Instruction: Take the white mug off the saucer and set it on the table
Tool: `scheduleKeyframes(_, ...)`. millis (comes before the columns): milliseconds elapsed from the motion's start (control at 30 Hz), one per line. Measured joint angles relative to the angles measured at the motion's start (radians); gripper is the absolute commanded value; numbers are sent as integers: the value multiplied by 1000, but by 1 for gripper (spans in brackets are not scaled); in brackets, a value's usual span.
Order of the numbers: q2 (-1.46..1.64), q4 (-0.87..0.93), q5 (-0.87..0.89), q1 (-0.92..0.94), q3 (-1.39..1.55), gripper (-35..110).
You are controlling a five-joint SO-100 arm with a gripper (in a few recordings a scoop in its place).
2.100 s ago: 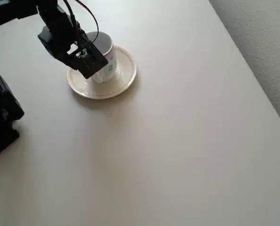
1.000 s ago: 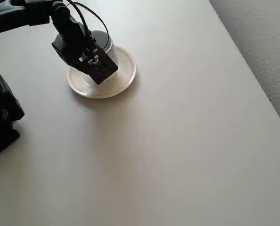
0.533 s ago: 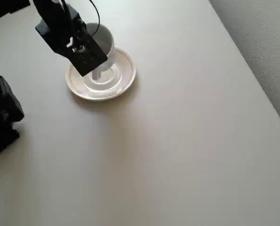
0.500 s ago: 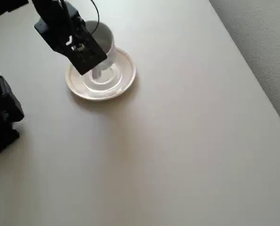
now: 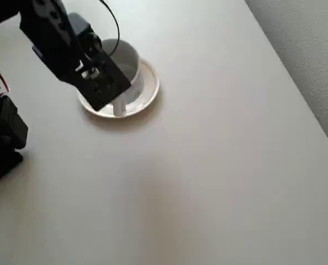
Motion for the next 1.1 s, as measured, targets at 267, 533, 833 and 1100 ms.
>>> scheduleKeyframes(267,0,-199,-161,146,275,-2)
scheduleKeyframes(533,2,-362,-233,204,479,-2)
scheduleKeyframes(833,2,-420,-282,239,502,23)
scheduleKeyframes(1100,64,-402,-225,232,508,26)
